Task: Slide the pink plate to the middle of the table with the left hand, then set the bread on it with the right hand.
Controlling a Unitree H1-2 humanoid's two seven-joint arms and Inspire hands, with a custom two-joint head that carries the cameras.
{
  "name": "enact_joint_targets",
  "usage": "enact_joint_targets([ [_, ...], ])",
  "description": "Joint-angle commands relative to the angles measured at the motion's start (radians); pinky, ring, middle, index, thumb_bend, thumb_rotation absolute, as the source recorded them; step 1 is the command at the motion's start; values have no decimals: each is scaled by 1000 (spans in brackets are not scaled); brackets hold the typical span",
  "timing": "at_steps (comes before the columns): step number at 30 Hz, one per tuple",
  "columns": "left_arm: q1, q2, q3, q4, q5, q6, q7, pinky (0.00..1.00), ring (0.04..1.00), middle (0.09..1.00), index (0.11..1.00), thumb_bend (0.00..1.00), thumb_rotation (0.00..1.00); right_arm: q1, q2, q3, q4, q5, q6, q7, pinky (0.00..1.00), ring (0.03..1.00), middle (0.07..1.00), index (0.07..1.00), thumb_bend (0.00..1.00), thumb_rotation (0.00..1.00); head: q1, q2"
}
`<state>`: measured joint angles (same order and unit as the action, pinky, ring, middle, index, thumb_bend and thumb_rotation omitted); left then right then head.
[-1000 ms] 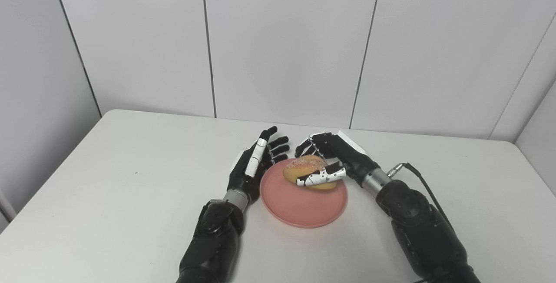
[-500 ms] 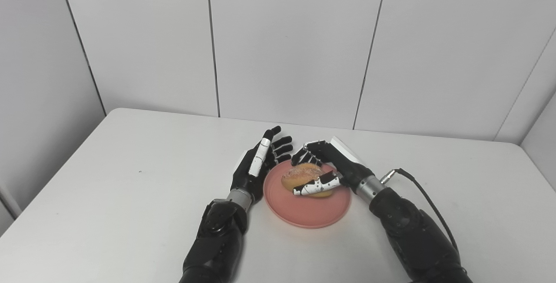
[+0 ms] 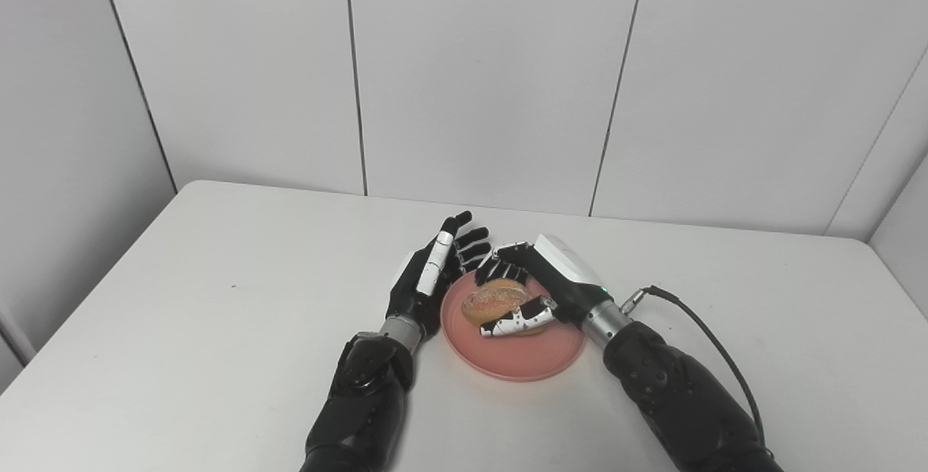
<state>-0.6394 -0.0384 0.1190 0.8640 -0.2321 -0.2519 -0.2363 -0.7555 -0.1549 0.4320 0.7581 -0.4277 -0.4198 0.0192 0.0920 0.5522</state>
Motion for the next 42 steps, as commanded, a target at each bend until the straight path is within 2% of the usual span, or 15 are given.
enact_joint_targets([
  [1,43,-10,-6,24,-3,-11,-13,796,808,832,879,824,825,-45,-12,5,-12,12,-50,-41,385,439,478,490,529,0,-2,1],
  [4,40,-6,-8,32,3,-14,-7,781,811,827,877,831,828,-47,-23,20,-16,11,-50,-37,448,495,491,486,530,1,-8,1],
  [5,39,-6,-7,32,1,-12,-8,771,814,809,874,839,821,-47,-27,24,-20,4,-50,-38,522,566,557,491,527,71,-9,1],
  [9,43,-4,-3,19,-8,-2,-15,755,808,793,865,842,814,-47,-37,33,-26,-25,-50,-47,603,637,644,495,524,139,-9,3],
  [10,43,-4,-3,17,-9,0,-15,750,798,790,862,838,814,-47,-38,34,-27,-30,-50,-49,608,643,652,565,724,157,-9,3],
  [11,45,-3,-4,14,-8,2,-15,744,783,786,862,834,816,-46,-40,33,-27,-33,-50,-48,611,650,660,617,879,175,-10,4],
  [16,50,-3,-4,-2,-10,18,-10,736,757,770,863,836,812,-39,-47,28,-37,-35,-50,-38,612,664,685,688,993,224,-15,8],
  [19,48,0,-5,5,-9,19,-15,752,766,769,868,849,812,-33,-50,23,-41,-26,-50,-34,626,699,736,755,1000,287,-17,7],
  [25,48,2,-4,12,-14,18,-30,767,776,780,880,849,813,-25,-54,19,-54,13,-50,-36,639,725,770,812,1000,322,-19,6],
  [30,52,0,1,0,-19,28,-33,764,779,781,881,851,805,-11,-61,23,-97,30,-50,-83,652,735,784,844,1000,305,-23,4],
  [35,56,5,-7,-7,-8,19,-36,756,787,793,892,827,831,-6,-65,29,-114,34,-50,-154,645,726,779,832,1000,321,-27,3],
  [37,56,7,-10,-5,-4,20,-31,782,809,805,893,826,838,0,-62,22,-114,16,-50,-199,625,710,762,793,1000,399,-28,3],
  [39,56,7,-11,-6,-3,22,-27,808,826,817,896,834,843,12,-55,7,-112,4,-50,-241,626,742,786,747,952,588,-29,3],
  [42,58,5,-6,-10,-8,22,-22,808,822,810,892,832,829,28,-46,-12,-107,10,-50,-285,654,772,804,746,910,665,-30,2],
])
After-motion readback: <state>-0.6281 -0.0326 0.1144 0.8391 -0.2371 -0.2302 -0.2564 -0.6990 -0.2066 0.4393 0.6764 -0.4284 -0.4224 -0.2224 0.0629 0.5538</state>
